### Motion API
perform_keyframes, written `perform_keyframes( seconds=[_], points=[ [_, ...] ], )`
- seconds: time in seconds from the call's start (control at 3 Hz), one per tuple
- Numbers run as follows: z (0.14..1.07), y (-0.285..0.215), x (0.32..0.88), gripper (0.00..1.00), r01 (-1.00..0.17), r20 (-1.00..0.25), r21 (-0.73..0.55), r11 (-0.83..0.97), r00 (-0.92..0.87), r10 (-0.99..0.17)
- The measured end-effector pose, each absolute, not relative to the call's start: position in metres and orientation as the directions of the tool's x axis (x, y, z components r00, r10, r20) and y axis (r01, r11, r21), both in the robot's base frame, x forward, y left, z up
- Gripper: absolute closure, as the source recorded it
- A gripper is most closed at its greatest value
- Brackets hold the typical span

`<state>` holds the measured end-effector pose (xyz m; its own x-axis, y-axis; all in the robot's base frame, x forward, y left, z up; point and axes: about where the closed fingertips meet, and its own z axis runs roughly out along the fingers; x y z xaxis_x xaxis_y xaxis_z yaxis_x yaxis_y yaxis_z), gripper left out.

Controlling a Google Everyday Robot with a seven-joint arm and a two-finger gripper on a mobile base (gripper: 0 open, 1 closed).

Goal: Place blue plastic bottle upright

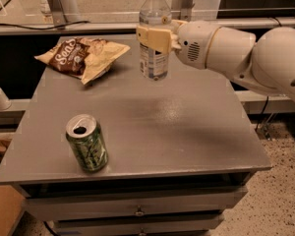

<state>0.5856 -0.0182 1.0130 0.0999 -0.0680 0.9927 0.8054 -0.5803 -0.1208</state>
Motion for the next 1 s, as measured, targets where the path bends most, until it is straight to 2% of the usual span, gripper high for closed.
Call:
perform_keyframes(
  seconds=[0.33,0.67,1.0],
  points=[
    [1.004,-0.025,0.581,1.00,0.843,0.995,-0.025,-0.537,0.073,0.068],
    [0.993,-0.031,0.577,1.00,0.877,0.991,0.035,-0.479,0.033,0.133],
    [0.976,-0.034,0.576,1.00,0.902,0.991,0.067,-0.426,-0.010,0.134]
  ],
)
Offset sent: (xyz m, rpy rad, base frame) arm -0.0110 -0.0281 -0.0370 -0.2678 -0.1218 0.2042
